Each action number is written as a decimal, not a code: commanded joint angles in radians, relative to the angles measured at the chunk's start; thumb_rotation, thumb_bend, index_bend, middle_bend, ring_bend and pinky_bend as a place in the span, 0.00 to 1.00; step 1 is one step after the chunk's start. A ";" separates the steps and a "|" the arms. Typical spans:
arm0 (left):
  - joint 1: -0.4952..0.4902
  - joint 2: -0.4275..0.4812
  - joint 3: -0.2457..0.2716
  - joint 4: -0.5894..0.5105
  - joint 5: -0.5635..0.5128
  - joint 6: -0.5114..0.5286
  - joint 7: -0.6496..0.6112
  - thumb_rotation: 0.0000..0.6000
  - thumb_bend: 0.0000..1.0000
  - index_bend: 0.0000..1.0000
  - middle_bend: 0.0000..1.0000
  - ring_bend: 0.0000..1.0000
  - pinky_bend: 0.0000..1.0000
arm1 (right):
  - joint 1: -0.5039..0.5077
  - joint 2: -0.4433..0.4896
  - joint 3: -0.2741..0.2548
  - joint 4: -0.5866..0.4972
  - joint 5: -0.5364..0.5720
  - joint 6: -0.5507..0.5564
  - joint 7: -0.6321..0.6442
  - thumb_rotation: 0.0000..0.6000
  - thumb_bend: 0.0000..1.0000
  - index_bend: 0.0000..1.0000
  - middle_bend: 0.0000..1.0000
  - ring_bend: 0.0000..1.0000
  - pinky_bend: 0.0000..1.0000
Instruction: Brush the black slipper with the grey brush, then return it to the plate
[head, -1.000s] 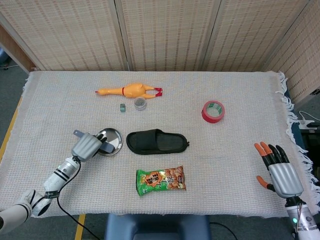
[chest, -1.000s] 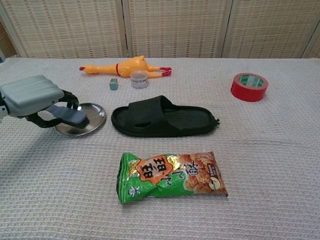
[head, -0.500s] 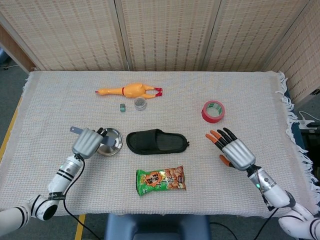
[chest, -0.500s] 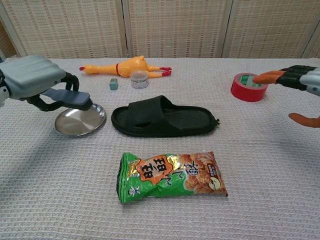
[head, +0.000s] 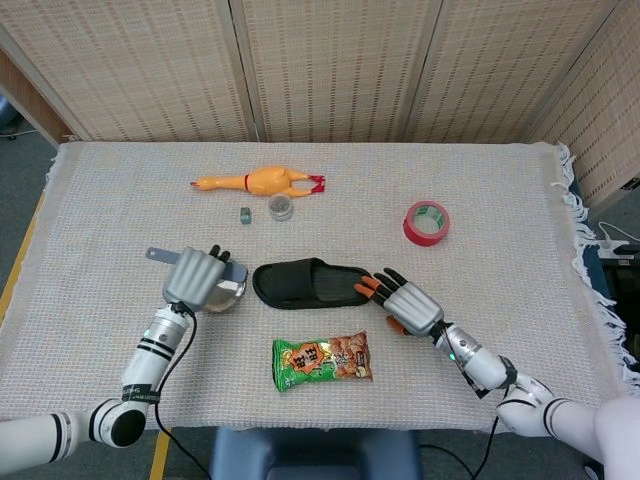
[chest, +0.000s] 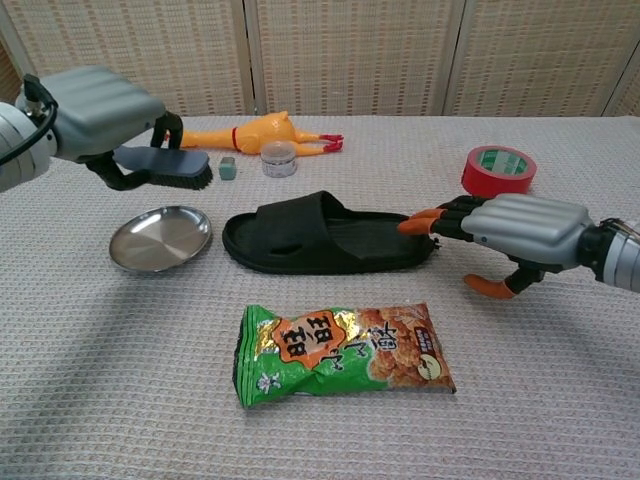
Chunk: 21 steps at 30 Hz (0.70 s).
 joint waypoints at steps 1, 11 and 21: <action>-0.059 -0.075 -0.019 -0.003 -0.066 0.035 0.077 1.00 0.44 0.64 0.85 0.69 0.93 | 0.032 -0.047 -0.015 0.049 0.015 -0.043 -0.045 1.00 0.55 0.01 0.00 0.00 0.00; -0.142 -0.194 -0.004 0.096 -0.128 0.056 0.151 1.00 0.44 0.64 0.85 0.69 0.93 | 0.054 -0.076 -0.041 0.072 0.033 -0.049 -0.077 1.00 0.57 0.04 0.00 0.00 0.00; -0.175 -0.270 0.007 0.188 -0.152 0.067 0.136 1.00 0.44 0.64 0.86 0.69 0.93 | 0.067 -0.080 -0.058 0.086 0.056 -0.050 -0.073 1.00 0.57 0.05 0.00 0.00 0.00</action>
